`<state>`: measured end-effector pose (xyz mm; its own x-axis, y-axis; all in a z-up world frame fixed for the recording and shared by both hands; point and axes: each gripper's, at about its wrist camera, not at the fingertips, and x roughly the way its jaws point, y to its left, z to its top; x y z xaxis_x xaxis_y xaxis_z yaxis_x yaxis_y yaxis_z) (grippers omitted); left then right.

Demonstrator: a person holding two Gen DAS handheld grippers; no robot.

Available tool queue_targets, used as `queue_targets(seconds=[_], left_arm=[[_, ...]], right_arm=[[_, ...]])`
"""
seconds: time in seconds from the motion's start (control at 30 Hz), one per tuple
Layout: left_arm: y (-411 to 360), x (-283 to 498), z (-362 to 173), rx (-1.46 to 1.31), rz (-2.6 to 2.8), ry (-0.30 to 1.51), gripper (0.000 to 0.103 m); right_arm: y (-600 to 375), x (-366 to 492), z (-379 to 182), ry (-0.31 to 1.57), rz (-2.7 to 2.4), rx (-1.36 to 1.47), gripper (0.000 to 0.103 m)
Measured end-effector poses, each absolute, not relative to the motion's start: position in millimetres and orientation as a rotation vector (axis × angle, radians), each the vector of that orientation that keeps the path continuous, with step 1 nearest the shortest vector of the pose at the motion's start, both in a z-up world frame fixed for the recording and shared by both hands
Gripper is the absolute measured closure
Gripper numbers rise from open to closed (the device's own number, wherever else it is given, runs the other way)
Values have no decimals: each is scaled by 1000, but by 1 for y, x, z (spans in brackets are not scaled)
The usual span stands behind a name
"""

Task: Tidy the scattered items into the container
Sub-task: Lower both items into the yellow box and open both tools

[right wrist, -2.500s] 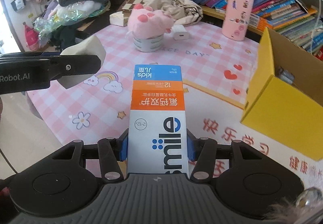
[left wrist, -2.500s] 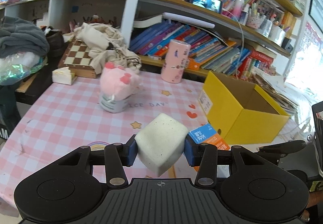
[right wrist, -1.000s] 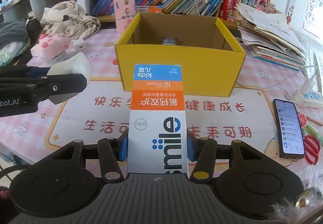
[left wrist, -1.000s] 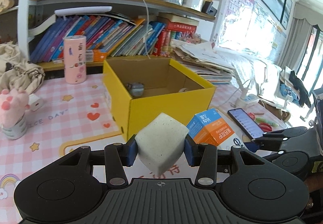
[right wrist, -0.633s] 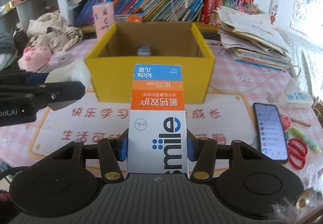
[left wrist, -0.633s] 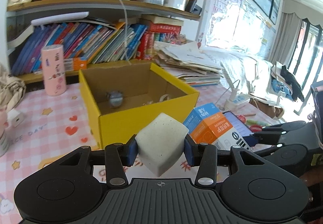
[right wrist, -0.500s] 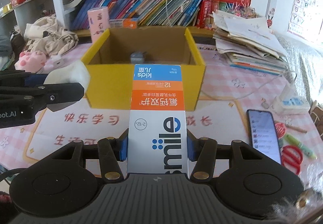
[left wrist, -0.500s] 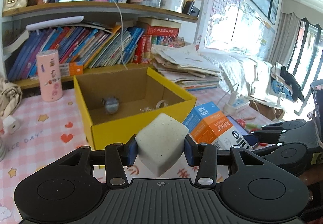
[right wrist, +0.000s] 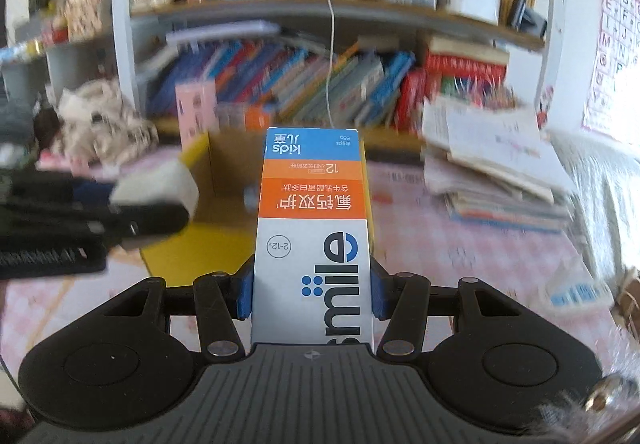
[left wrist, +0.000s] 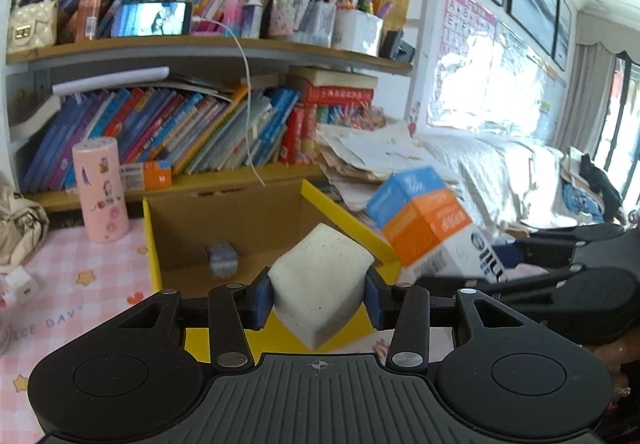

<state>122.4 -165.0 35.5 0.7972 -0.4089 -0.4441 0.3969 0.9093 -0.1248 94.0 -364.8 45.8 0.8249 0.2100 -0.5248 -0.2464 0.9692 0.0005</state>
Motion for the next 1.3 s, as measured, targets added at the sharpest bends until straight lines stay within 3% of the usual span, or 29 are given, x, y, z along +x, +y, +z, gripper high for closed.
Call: queue_targets(seconds=[0.43, 0.97, 1.3], left_arm=[[-164, 187, 49, 10, -283, 469, 60], [-183, 262, -11, 180, -273, 689, 59], [-189, 271, -29, 249, -301, 763, 59]], right_arm=[[-360, 197, 67, 519, 384, -32, 53], [-325, 326, -5, 895, 423, -109, 53], [-307, 358, -25, 1017, 457, -193, 53]])
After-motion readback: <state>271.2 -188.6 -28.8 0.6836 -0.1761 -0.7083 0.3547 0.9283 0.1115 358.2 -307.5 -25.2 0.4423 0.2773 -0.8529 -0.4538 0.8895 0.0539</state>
